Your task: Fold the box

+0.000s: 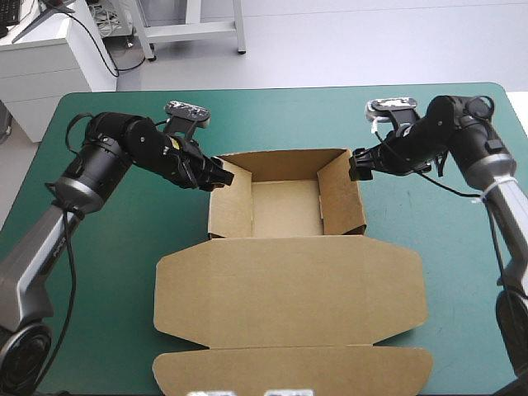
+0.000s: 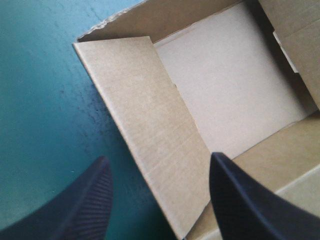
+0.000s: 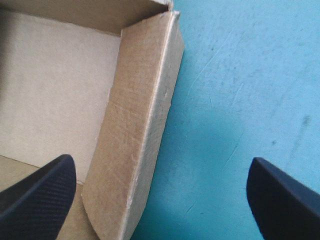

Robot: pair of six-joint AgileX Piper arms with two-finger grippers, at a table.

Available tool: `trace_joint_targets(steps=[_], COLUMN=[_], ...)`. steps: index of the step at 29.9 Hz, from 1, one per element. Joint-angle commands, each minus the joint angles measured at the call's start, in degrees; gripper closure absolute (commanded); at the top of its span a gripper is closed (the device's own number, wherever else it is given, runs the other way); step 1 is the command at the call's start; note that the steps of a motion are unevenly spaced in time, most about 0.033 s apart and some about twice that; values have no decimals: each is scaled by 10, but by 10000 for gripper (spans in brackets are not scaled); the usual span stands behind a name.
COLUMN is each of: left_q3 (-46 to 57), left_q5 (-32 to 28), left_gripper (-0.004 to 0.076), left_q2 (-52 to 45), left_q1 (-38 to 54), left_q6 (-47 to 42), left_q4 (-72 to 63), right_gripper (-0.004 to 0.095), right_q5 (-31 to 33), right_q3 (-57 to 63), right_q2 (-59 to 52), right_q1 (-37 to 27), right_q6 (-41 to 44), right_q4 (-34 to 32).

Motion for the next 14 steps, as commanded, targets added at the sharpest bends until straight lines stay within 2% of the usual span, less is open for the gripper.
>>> trace_joint_targets(steps=[1, 4, 5, 6, 14], left_q3=[-20, -19, -19, -18, -11], left_q5=[8, 31, 37, 39, 44], left_gripper=[440, 617, 703, 730, 732], left_q2=[-53, -75, -85, -92, -158], left_q1=[-4, -4, -4, -4, -4], left_q6=[10, 30, 43, 51, 52], left_q4=[0, -2, -2, -2, 16], right_gripper=[58, 58, 57, 57, 77], right_q5=[-6, 4, 10, 16, 17], right_q3=[-19, -19, -19, -19, -19], right_q2=[-59, -75, -78, -79, -75], right_q1=[-12, -12, -12, -12, -12], right_q6=[-20, -22, -22, -22, -24], right_q4=[32, 32, 32, 32, 32])
